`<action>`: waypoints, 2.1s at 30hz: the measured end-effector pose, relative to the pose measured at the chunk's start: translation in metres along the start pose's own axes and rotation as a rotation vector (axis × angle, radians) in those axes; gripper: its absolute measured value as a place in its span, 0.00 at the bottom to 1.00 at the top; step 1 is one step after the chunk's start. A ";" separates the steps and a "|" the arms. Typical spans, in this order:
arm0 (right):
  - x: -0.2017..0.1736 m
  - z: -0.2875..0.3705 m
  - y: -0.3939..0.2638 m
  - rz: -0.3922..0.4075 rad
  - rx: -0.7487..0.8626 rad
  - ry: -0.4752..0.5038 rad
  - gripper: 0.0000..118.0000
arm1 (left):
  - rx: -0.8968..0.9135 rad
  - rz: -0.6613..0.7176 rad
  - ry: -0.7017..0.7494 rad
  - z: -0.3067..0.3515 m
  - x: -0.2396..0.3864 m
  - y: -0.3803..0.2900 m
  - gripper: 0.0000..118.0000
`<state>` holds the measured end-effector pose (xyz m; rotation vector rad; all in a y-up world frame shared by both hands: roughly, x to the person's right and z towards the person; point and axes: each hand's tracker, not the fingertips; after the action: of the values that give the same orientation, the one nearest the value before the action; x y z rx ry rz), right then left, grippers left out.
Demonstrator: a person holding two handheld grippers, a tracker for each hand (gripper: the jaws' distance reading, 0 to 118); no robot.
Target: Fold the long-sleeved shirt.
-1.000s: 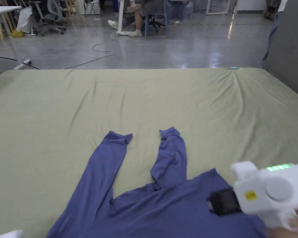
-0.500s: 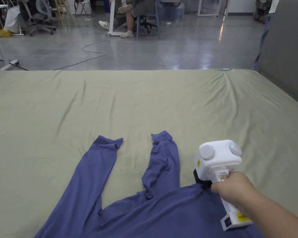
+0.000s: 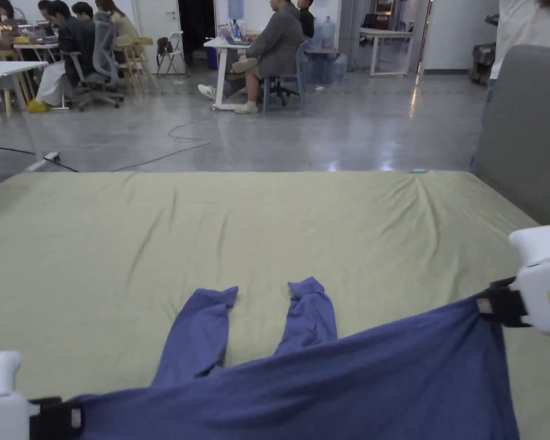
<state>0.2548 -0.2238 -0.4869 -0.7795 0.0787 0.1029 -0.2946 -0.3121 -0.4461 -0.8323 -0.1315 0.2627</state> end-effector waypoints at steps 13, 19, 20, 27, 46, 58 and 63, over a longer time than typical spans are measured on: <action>0.013 0.146 0.142 0.097 0.276 -0.253 0.00 | 0.245 -0.151 -0.065 0.054 0.086 0.219 0.00; 0.024 0.153 0.252 0.075 0.315 -0.319 0.00 | 0.370 -0.143 0.023 0.091 0.105 0.330 0.00; 0.025 0.152 0.269 0.072 0.327 -0.337 0.00 | 0.389 -0.146 0.041 0.095 0.107 0.346 0.00; 0.048 0.138 0.369 -0.074 0.372 -0.294 0.00 | 0.452 -0.056 0.032 0.108 0.113 0.431 0.00; 0.055 -0.002 0.371 -0.095 0.244 -0.273 0.00 | 0.335 -0.058 0.100 -0.012 0.110 0.449 0.00; 0.043 -0.222 0.157 -0.101 -0.236 -0.171 0.00 | -0.134 -0.006 0.134 -0.221 0.046 0.278 0.00; 0.045 -0.234 0.083 -0.033 -0.299 -0.119 0.00 | -0.216 -0.026 0.135 -0.231 0.012 0.221 0.00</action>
<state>0.2813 -0.3268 -0.7154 -1.0711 -0.0637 0.1313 -0.2720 -0.3309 -0.7647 -1.0595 -0.0452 0.1685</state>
